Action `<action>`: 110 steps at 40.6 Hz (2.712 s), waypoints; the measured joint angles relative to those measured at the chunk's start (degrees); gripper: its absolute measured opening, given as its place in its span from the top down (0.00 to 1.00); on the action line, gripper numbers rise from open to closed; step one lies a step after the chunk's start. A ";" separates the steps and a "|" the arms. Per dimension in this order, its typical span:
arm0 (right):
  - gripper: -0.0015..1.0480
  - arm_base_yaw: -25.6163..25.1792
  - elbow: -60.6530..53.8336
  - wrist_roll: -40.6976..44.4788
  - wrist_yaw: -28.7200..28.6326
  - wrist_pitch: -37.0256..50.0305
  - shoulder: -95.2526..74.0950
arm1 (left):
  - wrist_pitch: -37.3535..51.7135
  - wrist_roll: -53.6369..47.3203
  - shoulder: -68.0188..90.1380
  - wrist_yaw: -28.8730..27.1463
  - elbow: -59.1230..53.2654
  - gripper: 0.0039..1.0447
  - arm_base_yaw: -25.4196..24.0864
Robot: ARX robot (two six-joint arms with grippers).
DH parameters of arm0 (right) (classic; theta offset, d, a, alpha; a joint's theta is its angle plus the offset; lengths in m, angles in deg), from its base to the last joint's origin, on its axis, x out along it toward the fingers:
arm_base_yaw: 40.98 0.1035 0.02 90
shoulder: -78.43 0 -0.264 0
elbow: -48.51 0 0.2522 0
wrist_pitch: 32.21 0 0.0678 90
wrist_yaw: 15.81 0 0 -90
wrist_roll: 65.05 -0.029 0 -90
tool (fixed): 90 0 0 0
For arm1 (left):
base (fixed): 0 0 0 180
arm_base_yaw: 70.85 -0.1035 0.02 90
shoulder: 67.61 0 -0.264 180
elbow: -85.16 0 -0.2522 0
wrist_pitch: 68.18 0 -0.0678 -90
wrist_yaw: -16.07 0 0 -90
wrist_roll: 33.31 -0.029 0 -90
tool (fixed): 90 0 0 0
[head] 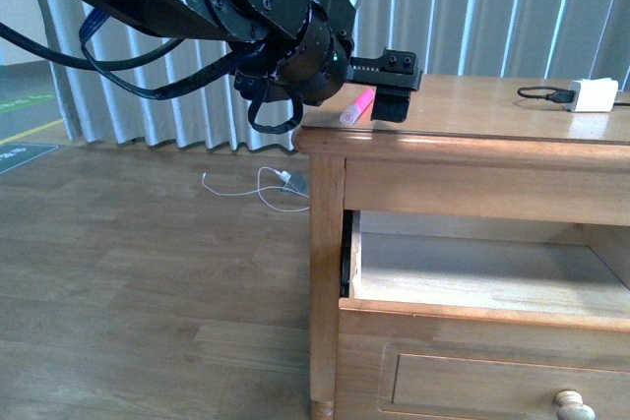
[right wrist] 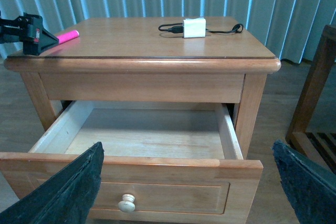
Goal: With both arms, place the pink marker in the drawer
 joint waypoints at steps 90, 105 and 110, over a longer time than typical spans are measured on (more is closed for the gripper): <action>0.08 0.00 0.00 -0.02 0.02 0.00 0.02 | 2.99 -15.96 -8.33 14.01 -22.75 0.87 10.86; 0.08 0.00 0.00 0.00 0.00 0.00 0.02 | 2.29 -12.11 2.82 11.91 -13.18 0.87 10.14; 0.08 0.00 0.00 0.00 0.00 0.00 0.02 | 1.86 -11.30 5.27 10.54 -11.19 0.87 10.05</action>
